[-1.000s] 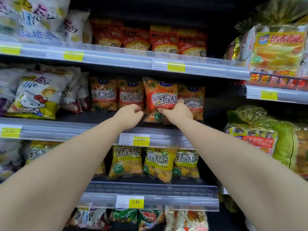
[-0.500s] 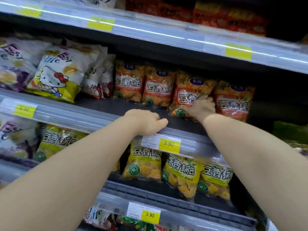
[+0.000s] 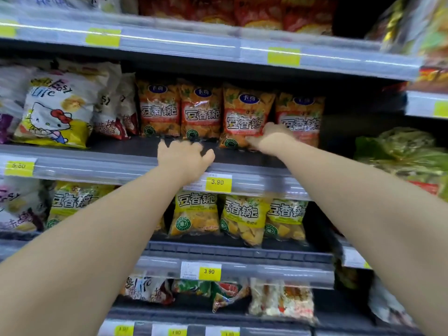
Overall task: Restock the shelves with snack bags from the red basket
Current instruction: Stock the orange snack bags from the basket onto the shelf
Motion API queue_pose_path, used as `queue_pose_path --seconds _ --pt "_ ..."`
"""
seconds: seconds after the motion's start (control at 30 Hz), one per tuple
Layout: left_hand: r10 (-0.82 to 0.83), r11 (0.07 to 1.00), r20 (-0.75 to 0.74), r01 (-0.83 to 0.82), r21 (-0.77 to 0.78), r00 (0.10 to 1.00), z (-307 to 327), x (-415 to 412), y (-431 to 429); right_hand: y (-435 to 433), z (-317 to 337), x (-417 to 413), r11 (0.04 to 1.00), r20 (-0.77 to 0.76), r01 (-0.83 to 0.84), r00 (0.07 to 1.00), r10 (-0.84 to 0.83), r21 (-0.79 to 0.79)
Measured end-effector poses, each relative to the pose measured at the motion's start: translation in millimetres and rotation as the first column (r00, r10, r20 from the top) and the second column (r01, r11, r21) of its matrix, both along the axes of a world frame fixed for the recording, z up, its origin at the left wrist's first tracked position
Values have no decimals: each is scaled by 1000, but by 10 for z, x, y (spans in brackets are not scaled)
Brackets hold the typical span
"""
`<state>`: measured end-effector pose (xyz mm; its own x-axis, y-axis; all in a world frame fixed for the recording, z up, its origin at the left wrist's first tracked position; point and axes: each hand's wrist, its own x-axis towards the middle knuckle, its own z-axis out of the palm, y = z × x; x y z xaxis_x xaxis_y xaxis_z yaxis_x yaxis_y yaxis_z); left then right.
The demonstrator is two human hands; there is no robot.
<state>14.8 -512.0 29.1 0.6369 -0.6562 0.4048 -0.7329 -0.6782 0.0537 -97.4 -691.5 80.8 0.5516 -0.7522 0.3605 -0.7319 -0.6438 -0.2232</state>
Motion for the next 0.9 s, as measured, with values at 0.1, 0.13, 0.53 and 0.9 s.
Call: queue_pose_path --seconds 0.1,0.13,0.53,0.9 --pt "-44 930 83 71 -360 996 -218 -392 -22 217 -241 -588 990 64 -43 997 53 -138" --pt "-84 904 110 122 -410 990 -314 -529 -35 294 -345 -756 974 83 -38 995 57 -222" --pt "-437 899 -70 434 -61 897 -1920 -2424 -238 675 -2100 -3150 975 -91 134 984 -152 -176" --pt "-528 756 -387 626 191 756 -3466 -3168 -241 1112 -3772 -4386 863 -303 470 863 -405 186"
